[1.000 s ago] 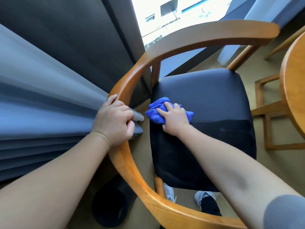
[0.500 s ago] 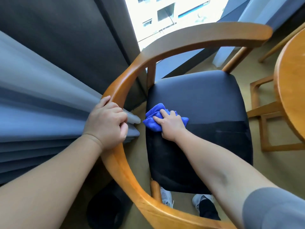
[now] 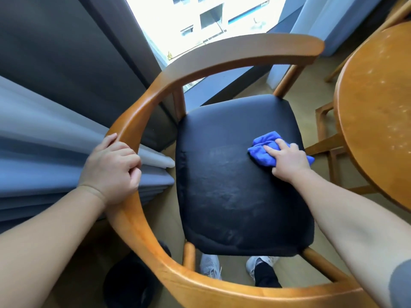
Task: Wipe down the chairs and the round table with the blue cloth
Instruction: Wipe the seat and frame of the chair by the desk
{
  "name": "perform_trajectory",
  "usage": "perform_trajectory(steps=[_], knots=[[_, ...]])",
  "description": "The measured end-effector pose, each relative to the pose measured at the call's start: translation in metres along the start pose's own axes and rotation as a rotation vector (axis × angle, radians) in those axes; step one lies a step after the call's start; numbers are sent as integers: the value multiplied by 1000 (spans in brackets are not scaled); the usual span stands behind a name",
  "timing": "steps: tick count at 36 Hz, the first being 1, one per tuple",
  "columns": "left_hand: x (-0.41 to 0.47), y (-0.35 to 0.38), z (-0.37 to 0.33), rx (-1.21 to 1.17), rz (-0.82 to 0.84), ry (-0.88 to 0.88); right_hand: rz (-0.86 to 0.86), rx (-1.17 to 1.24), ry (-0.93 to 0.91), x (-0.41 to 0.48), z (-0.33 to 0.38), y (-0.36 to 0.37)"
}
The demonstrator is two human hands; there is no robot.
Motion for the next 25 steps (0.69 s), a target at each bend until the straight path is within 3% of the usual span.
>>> perform_trajectory(steps=[20, 25], knots=[[2, -1, 0, -15, 118, -39, -4, 127, 283, -9, -65, -10], [5, 0, 5, -113, 125, -28, -64, 157, 189, -9, -38, -16]])
Point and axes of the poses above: each hand's wrist, its own x-axis towards the middle knuckle, its own y-axis out of the palm, z = x × y, the point moved 6 cm from there along x, towards the middle knuckle, and after that the axes turned 2 degrees about x, right-handed, at the moved point
